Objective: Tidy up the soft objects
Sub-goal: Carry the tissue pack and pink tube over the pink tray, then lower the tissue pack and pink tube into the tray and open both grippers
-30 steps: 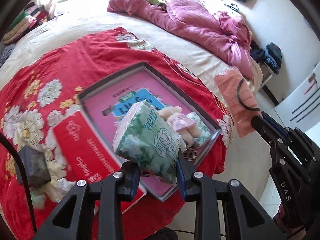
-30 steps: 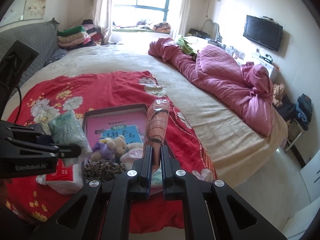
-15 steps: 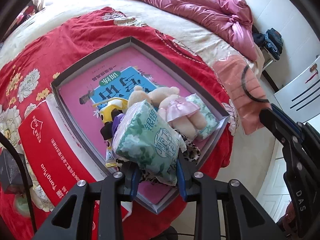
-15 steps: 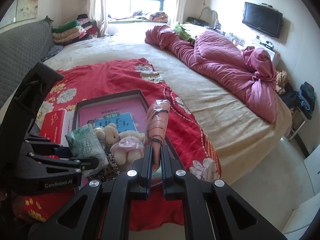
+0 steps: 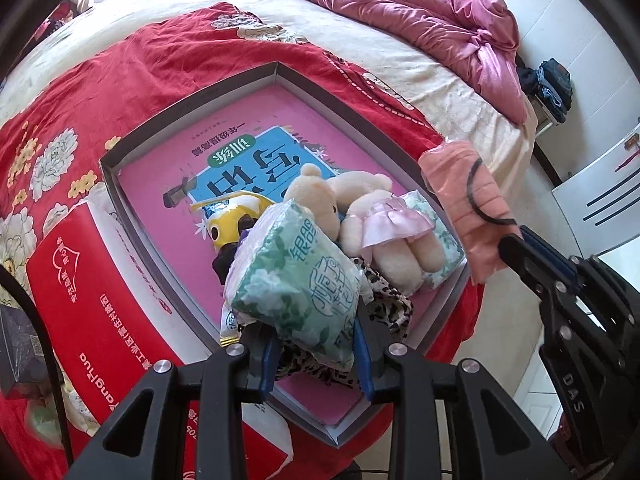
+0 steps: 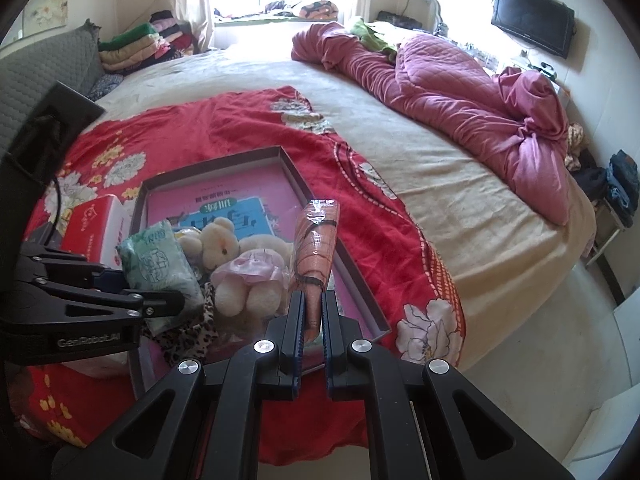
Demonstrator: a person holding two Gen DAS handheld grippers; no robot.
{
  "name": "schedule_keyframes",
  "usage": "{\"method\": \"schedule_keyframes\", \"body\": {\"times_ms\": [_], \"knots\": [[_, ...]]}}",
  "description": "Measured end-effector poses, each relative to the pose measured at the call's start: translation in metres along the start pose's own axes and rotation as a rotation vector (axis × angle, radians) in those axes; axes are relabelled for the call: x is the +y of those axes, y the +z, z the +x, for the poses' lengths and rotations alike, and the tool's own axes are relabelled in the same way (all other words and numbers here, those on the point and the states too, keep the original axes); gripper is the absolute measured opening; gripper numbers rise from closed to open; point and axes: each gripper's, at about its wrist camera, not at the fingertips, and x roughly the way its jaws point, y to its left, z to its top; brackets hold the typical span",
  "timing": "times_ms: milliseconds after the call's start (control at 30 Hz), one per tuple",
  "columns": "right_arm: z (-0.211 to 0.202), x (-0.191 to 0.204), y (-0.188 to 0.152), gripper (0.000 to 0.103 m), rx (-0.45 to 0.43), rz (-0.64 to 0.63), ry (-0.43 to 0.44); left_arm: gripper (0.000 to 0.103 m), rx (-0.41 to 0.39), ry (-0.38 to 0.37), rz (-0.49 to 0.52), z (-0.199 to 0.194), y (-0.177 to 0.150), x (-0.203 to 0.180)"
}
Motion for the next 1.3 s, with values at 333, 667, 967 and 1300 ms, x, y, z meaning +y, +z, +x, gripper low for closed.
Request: {"method": "schedule_keyframes", "body": {"times_ms": [333,667,967,1300], "knots": [[0.028,0.002,0.003,0.009,0.047,-0.012,0.004,0.033,-0.007,-0.01,-0.005,0.001,-0.001,0.001],[0.045,0.001,0.001,0.011,0.087,0.006,0.04,0.033,-0.007,-0.01,0.002,0.002,-0.002,0.002],[0.046,-0.003,-0.002,0.033,0.087,0.039,0.049,0.034,-0.006,-0.017,0.004,0.003,-0.001,0.001],[0.031,-0.015,-0.005,0.044,0.068,0.067,0.036,0.034,-0.008,-0.032,-0.004,0.004,0.001,-0.003]]}}
